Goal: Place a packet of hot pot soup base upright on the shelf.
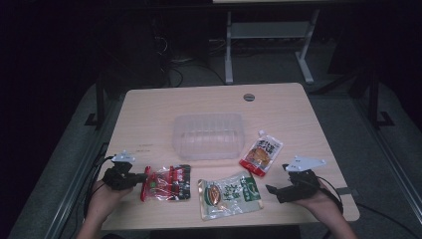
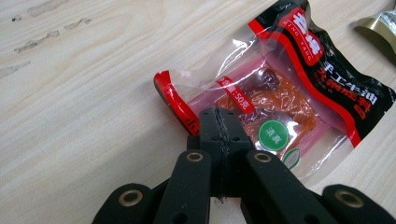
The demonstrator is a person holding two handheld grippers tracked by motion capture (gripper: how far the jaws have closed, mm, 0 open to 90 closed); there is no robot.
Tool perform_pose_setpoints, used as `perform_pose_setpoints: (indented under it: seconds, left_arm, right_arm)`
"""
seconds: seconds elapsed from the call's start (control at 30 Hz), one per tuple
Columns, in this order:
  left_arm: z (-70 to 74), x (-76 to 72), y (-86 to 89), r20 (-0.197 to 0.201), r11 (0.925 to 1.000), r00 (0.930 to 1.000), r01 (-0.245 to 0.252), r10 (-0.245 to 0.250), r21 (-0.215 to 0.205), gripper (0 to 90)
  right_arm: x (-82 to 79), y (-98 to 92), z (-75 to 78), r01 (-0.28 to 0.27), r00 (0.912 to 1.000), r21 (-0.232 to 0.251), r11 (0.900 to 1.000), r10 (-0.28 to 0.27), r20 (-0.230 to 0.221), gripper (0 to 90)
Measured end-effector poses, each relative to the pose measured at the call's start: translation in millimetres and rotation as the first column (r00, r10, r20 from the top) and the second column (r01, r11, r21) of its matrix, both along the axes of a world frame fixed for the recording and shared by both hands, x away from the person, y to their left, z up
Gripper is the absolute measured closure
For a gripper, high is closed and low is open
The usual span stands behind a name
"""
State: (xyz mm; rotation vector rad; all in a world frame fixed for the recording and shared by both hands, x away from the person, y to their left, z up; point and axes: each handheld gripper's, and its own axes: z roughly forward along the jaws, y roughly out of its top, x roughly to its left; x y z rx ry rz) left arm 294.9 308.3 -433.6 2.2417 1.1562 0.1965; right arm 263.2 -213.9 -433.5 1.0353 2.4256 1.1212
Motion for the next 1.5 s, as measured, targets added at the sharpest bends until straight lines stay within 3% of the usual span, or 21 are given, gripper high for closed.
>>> perform_pose_setpoints:
  seconds: [0.23,0.27,0.37,0.57,0.67,0.9,1.0,1.17,1.33,1.4,1.5]
  left_arm:
    - [-4.0,1.5,1.2,-0.015,0.9999,0.9999,-0.006,0.007,0.011,89.8]
    - [-4.4,1.9,1.5,-0.015,0.9999,0.9999,-0.004,0.004,0.011,89.8]
    - [-4.9,2.5,1.9,-0.016,0.9999,0.9999,0.000,0.000,0.014,89.8]
    - [-7.8,3.5,3.0,-0.034,0.9999,0.9994,-0.003,0.004,0.016,89.8]
    - [-10.0,4.8,4.5,-0.046,0.9999,0.9989,-0.002,0.002,0.014,89.8]
    - [-11.9,5.9,4.5,-0.059,0.9998,0.9983,0.000,0.001,0.021,89.8]
    - [-14.0,6.9,5.6,-0.065,1.0000,0.9978,-0.006,0.006,0.001,89.8]
    - [-14.6,7.9,7.3,-0.072,0.9999,0.9974,0.003,-0.002,0.011,89.8]
    - [-15.3,8.2,8.0,-0.073,1.0000,0.9973,-0.002,0.002,-0.004,89.9]
    - [-15.5,8.0,7.3,-0.070,1.0000,0.9975,-0.004,0.004,-0.004,89.9]
    - [-15.6,8.2,7.6,-0.073,1.0000,0.9974,-0.005,0.004,-0.008,89.9]
  right_arm:
    - [3.5,34.5,10.7,-0.096,0.9952,0.046,0.994,0.096,0.019,6.2]
    - [6.1,45.3,12.8,-0.127,0.9917,0.052,0.991,0.126,0.025,6.2]
    - [9.8,55.5,13.8,-0.150,0.9883,0.059,0.987,0.148,0.035,6.2]
    - [16.2,88.1,15.5,-0.209,0.9779,0.078,0.975,0.208,0.015,6.2]
    - [20.6,107.0,16.4,-0.253,0.9674,0.080,0.964,0.252,0.023,6.2]
    - [27.6,129.2,17.2,-0.288,0.9576,0.106,0.952,0.288,0.016,6.3]
    - [32.2,143.2,14.7,-0.299,0.9535,0.124,0.946,0.301,-0.003,9.6]
    - [37.2,158.9,11.4,-0.315,0.9461,0.143,0.938,0.322,-0.030,12.1]
    - [46.9,178.0,6.6,-0.330,0.9354,0.184,0.926,0.347,-0.068,13.1]
    - [51.9,189.3,3.7,-0.338,0.9275,0.216,0.916,0.363,-0.090,13.7]
    - [54.5,197.4,2.3,-0.344,0.9236,0.218,0.913,0.371,-0.098,13.7]
